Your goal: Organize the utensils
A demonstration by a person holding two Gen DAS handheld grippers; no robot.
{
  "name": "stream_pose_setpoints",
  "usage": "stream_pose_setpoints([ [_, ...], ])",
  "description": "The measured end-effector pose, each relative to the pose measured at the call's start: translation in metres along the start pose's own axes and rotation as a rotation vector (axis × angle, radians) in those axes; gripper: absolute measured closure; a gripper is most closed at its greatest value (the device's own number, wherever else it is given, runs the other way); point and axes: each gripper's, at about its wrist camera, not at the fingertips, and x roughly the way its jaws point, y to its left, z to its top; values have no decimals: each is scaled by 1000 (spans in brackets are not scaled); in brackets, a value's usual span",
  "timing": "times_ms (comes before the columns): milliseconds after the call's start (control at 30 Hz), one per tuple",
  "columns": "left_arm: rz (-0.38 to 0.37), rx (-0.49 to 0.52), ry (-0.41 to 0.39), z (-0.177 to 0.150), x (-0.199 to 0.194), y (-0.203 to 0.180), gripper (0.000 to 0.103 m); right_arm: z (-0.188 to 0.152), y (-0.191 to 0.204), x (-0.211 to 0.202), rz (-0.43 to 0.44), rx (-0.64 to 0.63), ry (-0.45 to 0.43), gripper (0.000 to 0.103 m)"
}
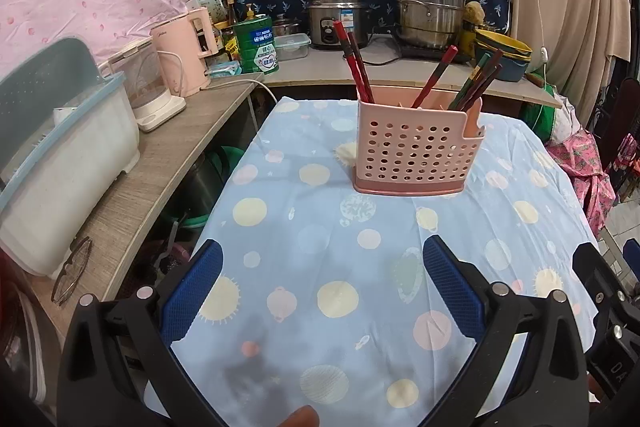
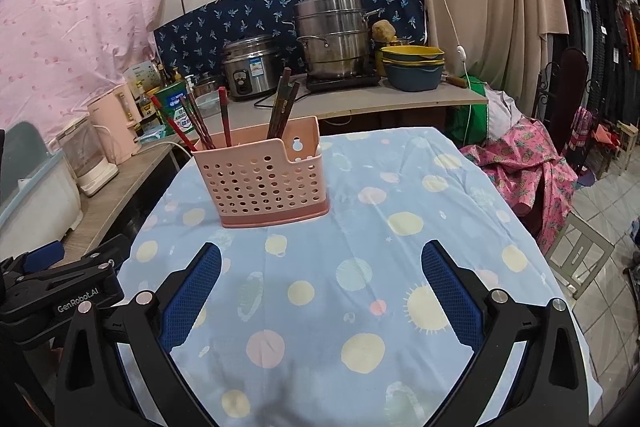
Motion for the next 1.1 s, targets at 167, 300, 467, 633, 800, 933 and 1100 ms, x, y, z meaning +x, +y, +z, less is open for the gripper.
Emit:
stream_pose_setpoints([
  [167,1,1,1,0,1,0,7,-2,-2,1,3,7,6,6],
  [300,5,0,2,-1,2,1,7,-2,0,1,5,2,6,6],
  [467,9,-1,2,-3,3,3,7,-5,2,0,9,-2,8,6],
  [633,8,1,1,-5,2,4,7,-5,2,1,7,-1,12,6],
  [800,2,10,4,-7,1,2,7,-5,2,1,7,0,13,6],
  [933,-4,26,3,-8,1,-2,7,-5,2,1,8,-4,14,6],
  [1100,-19,35,9,-8,3,-5,7,-9,2,5,8,-5,20,6],
])
